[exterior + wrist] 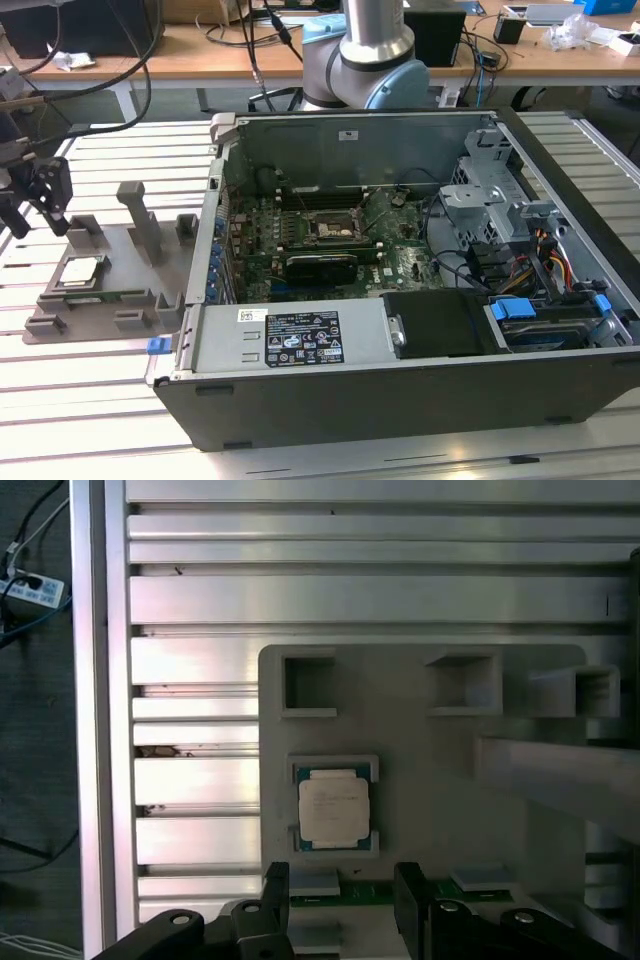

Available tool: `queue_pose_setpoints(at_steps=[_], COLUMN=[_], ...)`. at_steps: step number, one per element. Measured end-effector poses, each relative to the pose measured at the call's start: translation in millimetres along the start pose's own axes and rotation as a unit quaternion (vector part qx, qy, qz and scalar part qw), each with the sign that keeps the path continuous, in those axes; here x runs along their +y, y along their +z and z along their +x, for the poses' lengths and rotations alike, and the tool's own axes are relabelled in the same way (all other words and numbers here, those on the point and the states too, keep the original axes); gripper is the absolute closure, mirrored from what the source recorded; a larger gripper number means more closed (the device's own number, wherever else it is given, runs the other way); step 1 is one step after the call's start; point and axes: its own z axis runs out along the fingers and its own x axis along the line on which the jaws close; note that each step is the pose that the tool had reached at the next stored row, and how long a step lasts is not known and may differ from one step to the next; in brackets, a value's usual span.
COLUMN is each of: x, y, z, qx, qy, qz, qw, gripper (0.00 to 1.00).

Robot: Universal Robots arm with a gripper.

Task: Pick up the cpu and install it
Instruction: 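Pick up the cpu and move it towards the insertion slot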

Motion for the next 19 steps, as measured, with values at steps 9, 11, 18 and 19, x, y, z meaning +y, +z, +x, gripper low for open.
queue_pose_setpoints(at_steps=[9,11,18,19], x=[0.3,0.3,0.5,0.5], y=[8.8,10.3,17.0,17.6], z=[0.3,0.3,0.5,0.5], qx=[0.0,0.0,0.0,0.0001], qy=[0.0,0.0,0.0,0.0], qz=[0.0,0.0,0.0,0.0001], qw=[1.0,1.0,1.0,1.0], gripper=[0.46,0.46,0.46,0.46])
